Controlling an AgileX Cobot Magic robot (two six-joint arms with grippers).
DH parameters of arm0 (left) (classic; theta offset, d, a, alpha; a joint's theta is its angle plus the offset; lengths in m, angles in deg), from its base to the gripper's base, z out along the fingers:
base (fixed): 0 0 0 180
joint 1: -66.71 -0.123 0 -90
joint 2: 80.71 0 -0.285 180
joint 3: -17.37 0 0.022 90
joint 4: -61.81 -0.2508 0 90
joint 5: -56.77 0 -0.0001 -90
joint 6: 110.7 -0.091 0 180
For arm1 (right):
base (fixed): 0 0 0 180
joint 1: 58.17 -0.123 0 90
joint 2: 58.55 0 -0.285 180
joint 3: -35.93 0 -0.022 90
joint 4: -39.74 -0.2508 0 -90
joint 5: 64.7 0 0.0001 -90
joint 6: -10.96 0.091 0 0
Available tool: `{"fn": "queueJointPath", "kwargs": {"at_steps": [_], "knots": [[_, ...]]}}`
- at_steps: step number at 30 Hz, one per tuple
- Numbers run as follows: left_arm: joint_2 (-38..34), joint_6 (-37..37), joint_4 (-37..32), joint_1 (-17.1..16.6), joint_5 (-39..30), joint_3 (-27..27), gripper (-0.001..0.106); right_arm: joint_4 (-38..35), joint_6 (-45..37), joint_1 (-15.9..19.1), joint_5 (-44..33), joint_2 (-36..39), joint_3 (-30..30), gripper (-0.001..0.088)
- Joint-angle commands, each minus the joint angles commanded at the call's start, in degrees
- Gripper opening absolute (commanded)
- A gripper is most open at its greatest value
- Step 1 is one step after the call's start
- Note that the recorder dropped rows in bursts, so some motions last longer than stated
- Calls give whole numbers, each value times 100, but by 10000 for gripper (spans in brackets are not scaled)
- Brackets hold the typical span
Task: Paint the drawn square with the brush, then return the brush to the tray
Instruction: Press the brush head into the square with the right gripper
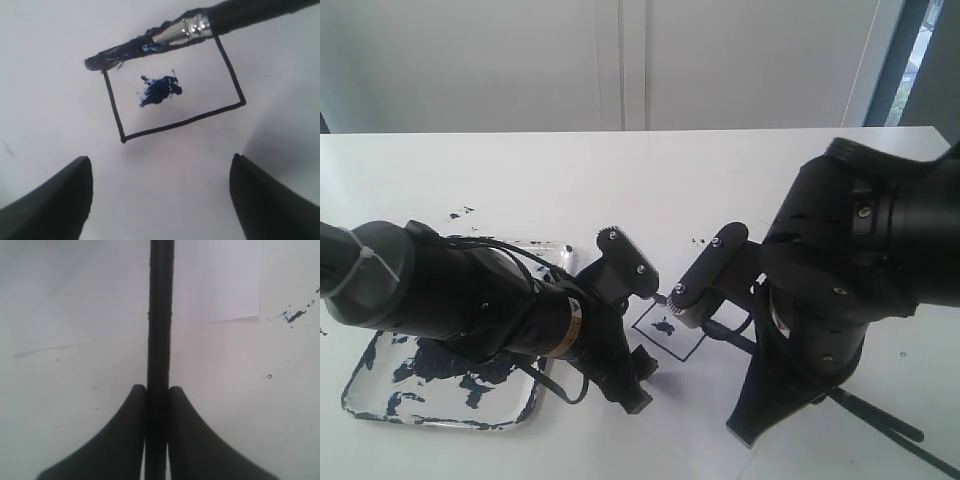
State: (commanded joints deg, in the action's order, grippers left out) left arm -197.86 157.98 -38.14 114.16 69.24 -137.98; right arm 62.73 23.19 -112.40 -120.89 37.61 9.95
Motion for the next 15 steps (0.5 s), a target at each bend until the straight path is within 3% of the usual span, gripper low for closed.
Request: {"fn": "queueJointPath", "kwargs": {"at_steps": [15], "knots": [[0, 24, 0, 0, 89, 0, 779, 472, 260, 0, -35, 234, 10, 0]]}}
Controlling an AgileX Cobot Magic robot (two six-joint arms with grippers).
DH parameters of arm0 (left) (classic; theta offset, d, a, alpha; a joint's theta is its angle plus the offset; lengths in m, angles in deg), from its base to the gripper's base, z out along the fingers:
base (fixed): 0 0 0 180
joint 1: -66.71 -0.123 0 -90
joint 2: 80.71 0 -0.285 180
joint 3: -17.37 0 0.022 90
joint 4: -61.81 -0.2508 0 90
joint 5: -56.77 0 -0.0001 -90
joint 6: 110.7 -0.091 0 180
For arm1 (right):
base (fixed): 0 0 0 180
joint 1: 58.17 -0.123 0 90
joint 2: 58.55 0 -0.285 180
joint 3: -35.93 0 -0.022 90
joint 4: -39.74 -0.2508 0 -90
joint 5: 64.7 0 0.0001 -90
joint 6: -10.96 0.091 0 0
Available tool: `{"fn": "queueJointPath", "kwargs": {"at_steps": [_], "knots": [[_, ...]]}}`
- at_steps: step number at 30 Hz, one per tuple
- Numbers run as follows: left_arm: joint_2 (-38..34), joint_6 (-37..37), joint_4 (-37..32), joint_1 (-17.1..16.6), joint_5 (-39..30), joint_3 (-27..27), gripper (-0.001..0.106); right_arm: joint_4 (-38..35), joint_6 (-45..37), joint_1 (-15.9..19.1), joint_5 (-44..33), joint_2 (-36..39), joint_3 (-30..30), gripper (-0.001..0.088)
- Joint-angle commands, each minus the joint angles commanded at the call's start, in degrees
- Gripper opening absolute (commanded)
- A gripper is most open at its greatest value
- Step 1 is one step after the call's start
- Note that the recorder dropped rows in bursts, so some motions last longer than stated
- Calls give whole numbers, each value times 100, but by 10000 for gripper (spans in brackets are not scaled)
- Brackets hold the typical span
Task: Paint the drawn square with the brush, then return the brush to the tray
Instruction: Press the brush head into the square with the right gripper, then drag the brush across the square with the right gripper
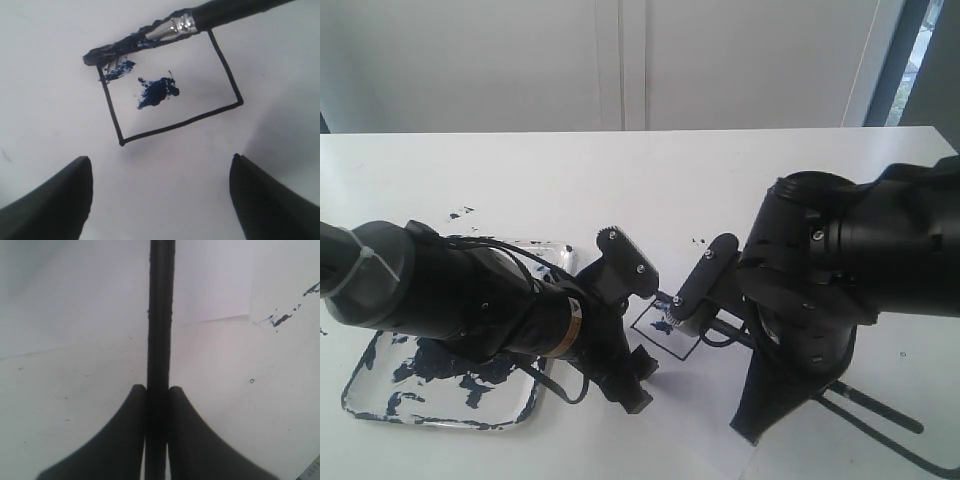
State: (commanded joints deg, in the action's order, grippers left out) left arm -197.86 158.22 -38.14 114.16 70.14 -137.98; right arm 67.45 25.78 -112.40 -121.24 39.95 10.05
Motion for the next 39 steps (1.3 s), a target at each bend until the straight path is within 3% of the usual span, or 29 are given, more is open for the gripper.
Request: {"fn": "queueJointPath", "kwargs": {"at_steps": [16, 21, 28, 34, 39], "knots": [[0, 0, 0, 0, -10, 0, 779, -1221, -1097, 0, -275, 0, 0, 0], [0, 0, 0, 0, -10, 0, 779, -926, -965, 0, -479, 0, 0, 0], [0, 0, 0, 0, 5, 0, 779, 72, -347, 0, -804, 0, 0, 0], [0, 0, 0, 0, 5, 0, 779, 91, -327, 0, -804, 0, 0, 0], [0, 0, 0, 0, 5, 0, 779, -378, -870, 0, -804, 0, 0, 0]]}}
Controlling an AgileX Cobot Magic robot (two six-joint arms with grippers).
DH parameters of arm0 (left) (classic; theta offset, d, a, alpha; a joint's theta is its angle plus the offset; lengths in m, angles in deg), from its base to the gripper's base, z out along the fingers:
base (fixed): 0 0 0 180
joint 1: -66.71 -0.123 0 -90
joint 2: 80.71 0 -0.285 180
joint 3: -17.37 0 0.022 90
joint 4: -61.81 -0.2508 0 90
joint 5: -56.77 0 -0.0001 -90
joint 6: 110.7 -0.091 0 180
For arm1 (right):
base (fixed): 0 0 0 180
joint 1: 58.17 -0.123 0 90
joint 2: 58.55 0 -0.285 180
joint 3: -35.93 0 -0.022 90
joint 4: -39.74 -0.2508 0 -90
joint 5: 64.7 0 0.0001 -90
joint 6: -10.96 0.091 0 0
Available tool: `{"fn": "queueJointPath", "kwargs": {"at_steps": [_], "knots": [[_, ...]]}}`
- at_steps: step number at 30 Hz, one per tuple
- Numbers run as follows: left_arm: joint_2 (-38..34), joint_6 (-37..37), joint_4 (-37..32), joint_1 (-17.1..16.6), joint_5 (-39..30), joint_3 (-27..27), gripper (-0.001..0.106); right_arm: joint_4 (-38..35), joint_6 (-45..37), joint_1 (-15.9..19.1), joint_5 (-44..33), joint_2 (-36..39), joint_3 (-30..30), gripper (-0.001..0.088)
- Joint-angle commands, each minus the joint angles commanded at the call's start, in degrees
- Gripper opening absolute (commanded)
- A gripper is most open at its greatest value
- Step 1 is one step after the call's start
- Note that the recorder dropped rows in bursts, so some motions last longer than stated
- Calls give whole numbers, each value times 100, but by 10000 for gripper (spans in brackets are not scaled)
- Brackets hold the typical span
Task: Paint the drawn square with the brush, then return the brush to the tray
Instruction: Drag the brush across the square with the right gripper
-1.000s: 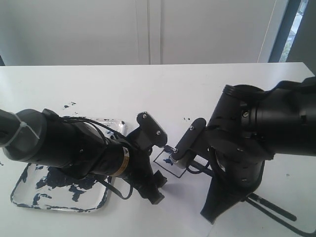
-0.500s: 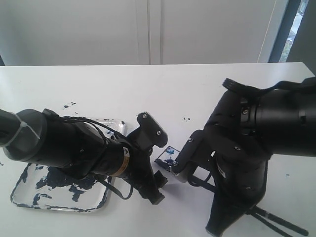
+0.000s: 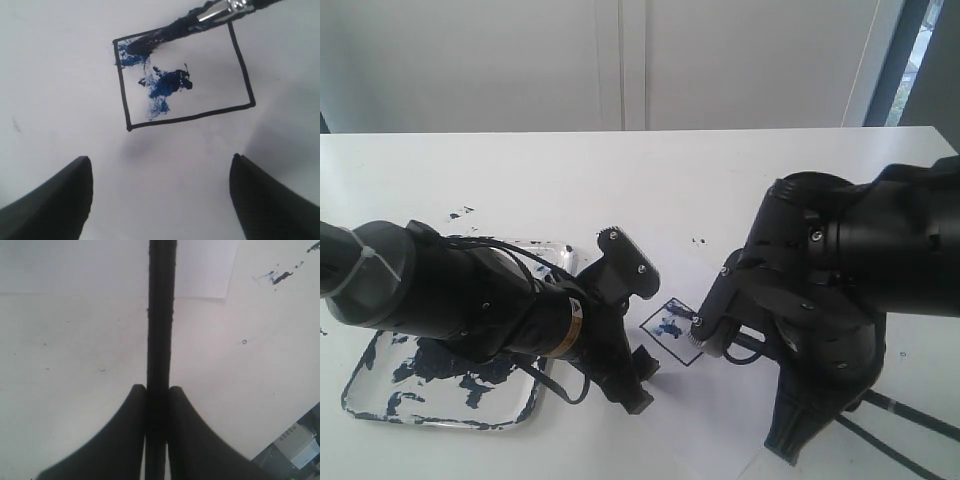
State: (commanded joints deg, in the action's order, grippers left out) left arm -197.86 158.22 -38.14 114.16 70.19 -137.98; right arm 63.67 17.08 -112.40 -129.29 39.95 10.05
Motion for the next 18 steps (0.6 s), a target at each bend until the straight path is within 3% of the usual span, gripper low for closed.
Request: {"fn": "queueJointPath", "kwargs": {"at_steps": [9, 18], "knots": [[0, 0, 0, 0, 0, 0, 779, -579, -459, 0, -13, 0, 0, 0], [0, 0, 0, 0, 6, 0, 779, 348, 79, 0, -52, 0, 0, 0]]}}
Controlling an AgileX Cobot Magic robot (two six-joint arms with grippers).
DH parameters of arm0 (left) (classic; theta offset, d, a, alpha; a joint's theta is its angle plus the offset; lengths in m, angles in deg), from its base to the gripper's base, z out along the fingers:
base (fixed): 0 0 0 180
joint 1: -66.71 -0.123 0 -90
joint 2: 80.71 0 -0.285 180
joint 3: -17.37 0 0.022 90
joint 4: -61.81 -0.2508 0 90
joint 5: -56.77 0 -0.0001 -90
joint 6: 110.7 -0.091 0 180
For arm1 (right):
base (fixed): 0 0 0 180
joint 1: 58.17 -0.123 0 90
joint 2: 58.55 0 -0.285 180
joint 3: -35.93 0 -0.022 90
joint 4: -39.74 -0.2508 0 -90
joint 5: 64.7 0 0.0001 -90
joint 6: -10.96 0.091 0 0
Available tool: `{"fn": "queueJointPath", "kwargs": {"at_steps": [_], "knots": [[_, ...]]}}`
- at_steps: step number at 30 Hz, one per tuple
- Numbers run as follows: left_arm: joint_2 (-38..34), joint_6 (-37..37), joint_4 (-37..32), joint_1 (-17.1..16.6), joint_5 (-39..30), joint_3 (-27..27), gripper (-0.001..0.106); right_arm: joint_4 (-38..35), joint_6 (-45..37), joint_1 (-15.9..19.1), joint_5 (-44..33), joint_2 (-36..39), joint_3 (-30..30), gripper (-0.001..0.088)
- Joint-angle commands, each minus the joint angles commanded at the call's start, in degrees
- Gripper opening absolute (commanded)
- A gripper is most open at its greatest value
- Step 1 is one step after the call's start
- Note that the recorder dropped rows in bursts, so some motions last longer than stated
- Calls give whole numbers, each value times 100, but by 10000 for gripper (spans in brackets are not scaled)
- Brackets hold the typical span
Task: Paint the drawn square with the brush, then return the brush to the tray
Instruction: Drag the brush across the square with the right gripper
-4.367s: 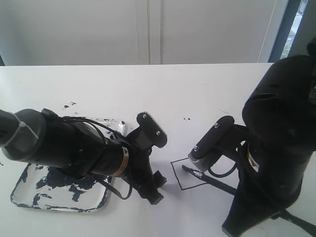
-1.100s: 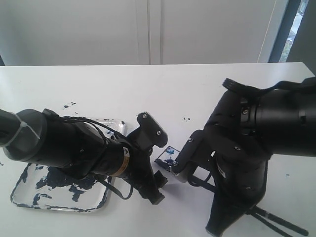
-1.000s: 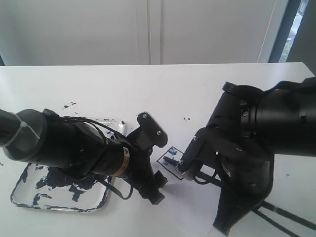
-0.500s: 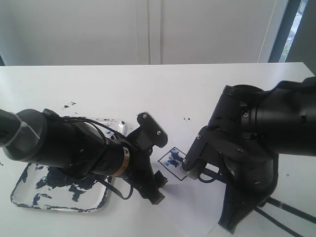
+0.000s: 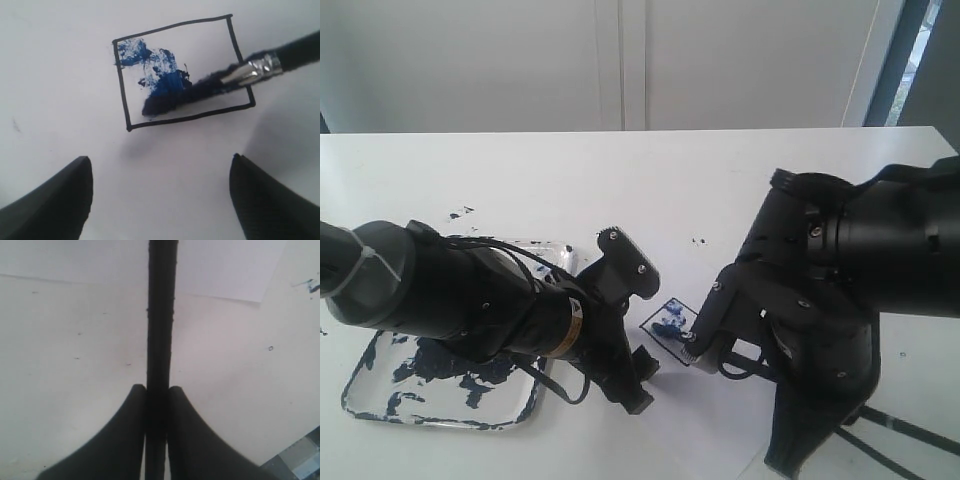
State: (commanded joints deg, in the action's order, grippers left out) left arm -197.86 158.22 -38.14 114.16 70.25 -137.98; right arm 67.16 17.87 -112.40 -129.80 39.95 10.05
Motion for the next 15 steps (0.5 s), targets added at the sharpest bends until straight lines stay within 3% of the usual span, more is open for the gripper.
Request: {"fn": "queueJointPath", "kwargs": {"at_steps": [10, 15], "knots": [[0, 0, 0, 0, 0, 0, 779, 637, 87, -11, -365, 29, -10, 0], [0, 11, 0, 0, -1, 0, 779, 1183, 87, -347, -486, 33, -10, 0]]}}
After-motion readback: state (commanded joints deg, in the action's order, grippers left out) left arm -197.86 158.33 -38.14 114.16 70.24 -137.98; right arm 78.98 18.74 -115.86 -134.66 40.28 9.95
